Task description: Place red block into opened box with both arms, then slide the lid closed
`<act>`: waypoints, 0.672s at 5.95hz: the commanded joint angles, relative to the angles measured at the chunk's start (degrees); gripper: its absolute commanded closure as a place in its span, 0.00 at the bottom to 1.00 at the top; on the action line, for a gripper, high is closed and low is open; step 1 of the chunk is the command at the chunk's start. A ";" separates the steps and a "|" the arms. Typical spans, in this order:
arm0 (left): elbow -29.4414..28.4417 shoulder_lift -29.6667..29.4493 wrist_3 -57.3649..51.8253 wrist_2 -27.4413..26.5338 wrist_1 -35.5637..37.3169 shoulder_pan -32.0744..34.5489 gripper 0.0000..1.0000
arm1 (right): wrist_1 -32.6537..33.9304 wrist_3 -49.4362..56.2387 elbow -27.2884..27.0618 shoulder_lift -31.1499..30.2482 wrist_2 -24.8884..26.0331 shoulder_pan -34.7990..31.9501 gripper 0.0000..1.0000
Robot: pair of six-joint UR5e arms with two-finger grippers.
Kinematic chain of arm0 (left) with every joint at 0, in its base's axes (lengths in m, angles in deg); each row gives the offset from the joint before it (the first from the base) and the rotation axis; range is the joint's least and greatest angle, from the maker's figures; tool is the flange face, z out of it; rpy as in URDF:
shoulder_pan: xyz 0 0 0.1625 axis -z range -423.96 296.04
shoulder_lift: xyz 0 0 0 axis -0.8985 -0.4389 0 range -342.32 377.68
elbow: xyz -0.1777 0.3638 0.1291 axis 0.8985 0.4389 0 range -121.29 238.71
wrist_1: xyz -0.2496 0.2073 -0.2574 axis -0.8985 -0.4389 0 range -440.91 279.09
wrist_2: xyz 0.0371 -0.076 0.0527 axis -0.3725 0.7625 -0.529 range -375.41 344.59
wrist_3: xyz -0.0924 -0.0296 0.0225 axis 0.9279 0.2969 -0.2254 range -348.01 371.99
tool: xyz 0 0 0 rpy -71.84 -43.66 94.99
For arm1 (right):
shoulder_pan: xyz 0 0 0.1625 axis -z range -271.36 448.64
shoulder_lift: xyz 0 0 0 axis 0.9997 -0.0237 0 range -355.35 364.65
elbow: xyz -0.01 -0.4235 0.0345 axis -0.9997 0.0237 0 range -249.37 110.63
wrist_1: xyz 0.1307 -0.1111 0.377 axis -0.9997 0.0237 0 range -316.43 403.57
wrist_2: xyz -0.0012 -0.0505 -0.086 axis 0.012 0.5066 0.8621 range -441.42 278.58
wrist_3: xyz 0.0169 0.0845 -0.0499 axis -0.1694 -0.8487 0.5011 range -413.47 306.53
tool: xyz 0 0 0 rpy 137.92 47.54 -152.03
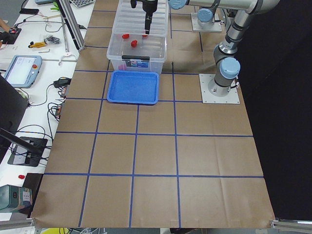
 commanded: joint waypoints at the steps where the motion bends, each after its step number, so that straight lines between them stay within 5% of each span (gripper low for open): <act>1: 1.75 1.77 1.38 -0.32 0.23 -0.03 0.02 | 5.19 5.88 -1.59 3.43 2.55 4.97 0.00; 4: -1.24 0.98 1.39 0.72 -2.50 -0.20 0.02 | 8.65 6.71 -11.42 3.01 5.56 8.77 0.00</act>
